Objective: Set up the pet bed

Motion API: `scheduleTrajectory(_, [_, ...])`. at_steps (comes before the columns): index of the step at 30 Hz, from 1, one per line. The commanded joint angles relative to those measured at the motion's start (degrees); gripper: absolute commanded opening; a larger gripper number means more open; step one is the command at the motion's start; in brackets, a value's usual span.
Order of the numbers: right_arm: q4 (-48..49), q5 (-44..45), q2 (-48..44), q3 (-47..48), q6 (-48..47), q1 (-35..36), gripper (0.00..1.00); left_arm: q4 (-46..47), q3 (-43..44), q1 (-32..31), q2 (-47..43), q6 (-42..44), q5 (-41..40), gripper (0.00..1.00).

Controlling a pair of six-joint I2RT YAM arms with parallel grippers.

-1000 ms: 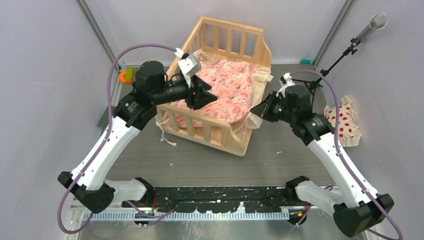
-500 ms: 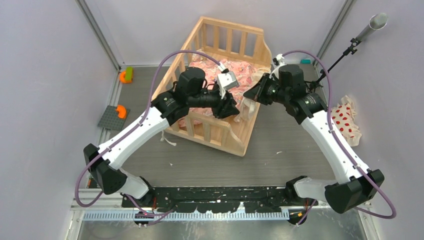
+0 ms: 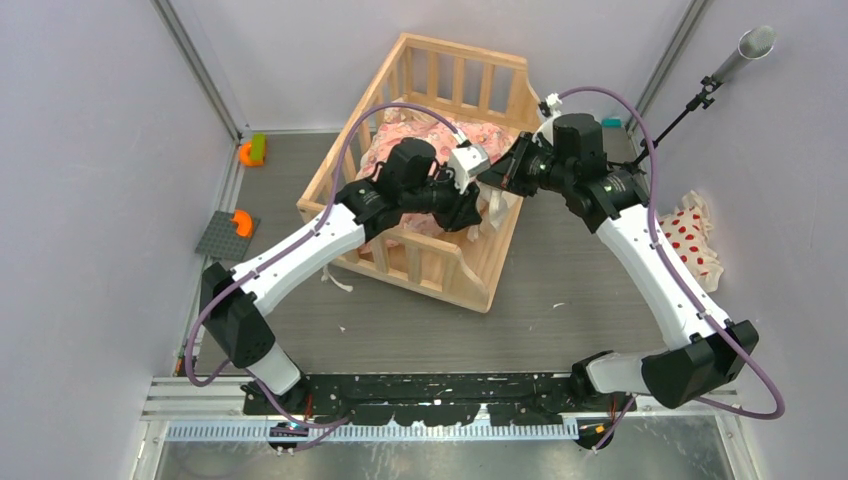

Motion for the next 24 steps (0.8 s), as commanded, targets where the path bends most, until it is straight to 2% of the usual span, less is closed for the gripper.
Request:
scheduleTrajectory(1, [3.43,-2.53,0.41,2.78,1.55,-0.32,0.00,2.76,0.02,-0.01,-0.82,-1.55,-5.71,0.36])
scheduleTrajectory(9, [3.77,-2.80,0.15,2.11,1.89,-0.45,0.01,5.93,-2.42,-0.01,-1.35,-5.51,-12.64,0.50])
scheduleTrajectory(12, [3.77,-3.26,0.23,1.99,2.02,-0.43,0.01,6.45,-2.98,-0.01,-1.41,-6.43,-15.07,0.51])
scheduleTrajectory(17, [4.41,-4.55,0.32,1.54,2.32,-0.50,0.00,8.90,-3.78,-0.03,-1.41,-7.56,-14.69,0.51])
scheduleTrajectory(20, [4.50,-5.07,0.26,1.33,2.39,-0.52,0.01,10.26,-3.68,-0.05,-0.94,-8.06,-14.20,0.47])
scheduleTrajectory(24, [4.39,-5.10,-0.17,0.72,1.99,-0.56,0.01,11.75,-3.85,-0.01,-0.32,-8.41,-13.79,0.28])
